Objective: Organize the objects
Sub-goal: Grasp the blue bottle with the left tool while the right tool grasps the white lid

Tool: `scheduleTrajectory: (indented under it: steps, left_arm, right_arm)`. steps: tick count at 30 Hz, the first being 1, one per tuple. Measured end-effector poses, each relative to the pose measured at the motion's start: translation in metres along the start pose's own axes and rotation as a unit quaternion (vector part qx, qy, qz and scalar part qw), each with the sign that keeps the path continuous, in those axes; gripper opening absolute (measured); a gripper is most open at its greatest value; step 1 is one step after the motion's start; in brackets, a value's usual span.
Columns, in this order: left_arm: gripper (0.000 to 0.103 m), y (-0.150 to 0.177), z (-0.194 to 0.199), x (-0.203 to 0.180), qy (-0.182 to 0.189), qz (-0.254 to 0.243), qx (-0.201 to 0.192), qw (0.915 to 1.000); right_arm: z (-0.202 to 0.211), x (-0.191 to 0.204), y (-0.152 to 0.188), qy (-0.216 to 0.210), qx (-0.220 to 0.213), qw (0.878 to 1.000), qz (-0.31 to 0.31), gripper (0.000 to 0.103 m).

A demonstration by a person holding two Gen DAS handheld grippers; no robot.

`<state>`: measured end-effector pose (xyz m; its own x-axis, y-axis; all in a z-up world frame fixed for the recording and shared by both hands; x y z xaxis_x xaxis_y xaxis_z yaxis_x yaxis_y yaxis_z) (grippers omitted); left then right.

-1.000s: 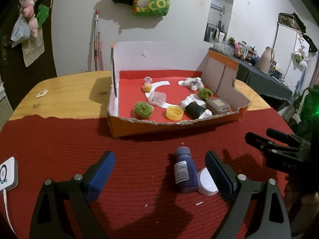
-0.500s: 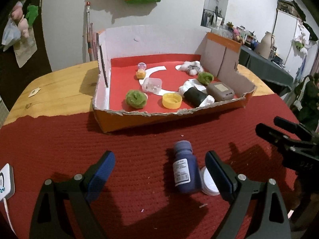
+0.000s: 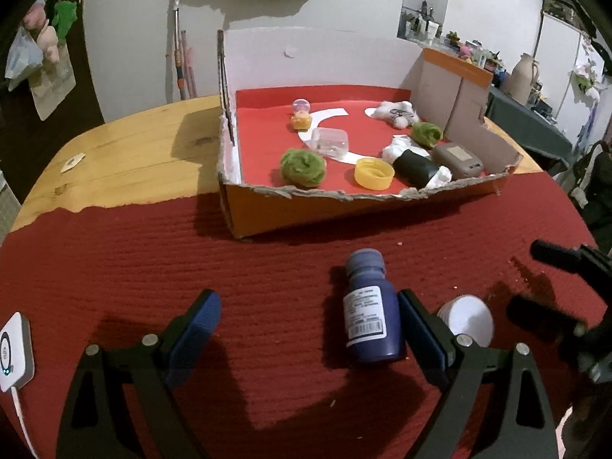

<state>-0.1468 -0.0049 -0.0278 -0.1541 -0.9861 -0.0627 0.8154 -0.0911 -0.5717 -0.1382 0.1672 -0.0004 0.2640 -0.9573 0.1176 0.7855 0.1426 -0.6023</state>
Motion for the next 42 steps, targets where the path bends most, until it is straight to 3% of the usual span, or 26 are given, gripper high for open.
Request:
scheduleTrajectory:
  steps: [7,14,25,38,42]
  left_arm:
    - [0.093,0.006,0.005,0.009,0.013,0.0,-0.003,0.9999]
    - [0.093,0.006,0.006,0.016,0.023,0.009,-0.005,0.9997]
    - [0.091,0.006,0.005,0.008,0.027,-0.01,-0.007,0.9996]
    - [0.065,0.005,0.006,-0.015,0.046,-0.043,-0.011,0.998]
    - [0.061,0.006,0.007,-0.019,0.055,-0.045,-0.013,0.9974]
  right_arm:
    - [-0.014,0.023,0.009,-0.016,0.027,0.999,0.031,0.092]
    - [-0.024,0.032,0.008,0.026,0.04,0.996,0.081,0.092]
    - [-0.015,-0.015,-0.002,0.092,0.018,0.994,0.048,0.092]
    - [-0.024,0.001,-0.006,0.067,0.022,0.993,0.091,0.086]
    - [-0.026,0.004,-0.008,0.067,0.023,0.993,0.094,0.085]
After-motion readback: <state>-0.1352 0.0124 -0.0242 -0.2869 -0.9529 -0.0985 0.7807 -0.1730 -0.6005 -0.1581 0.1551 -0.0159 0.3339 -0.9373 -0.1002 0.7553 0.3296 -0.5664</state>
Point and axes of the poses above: each gripper's, at about its wrist camera, not at the fingertips, and z roughly against the way its jaws point, x to its left, y to its underside, the point moved 6 cm from there along -z, roughly the way its jaws point, and after that the axes turned 4 degrees about x, right-handed, at the moved point
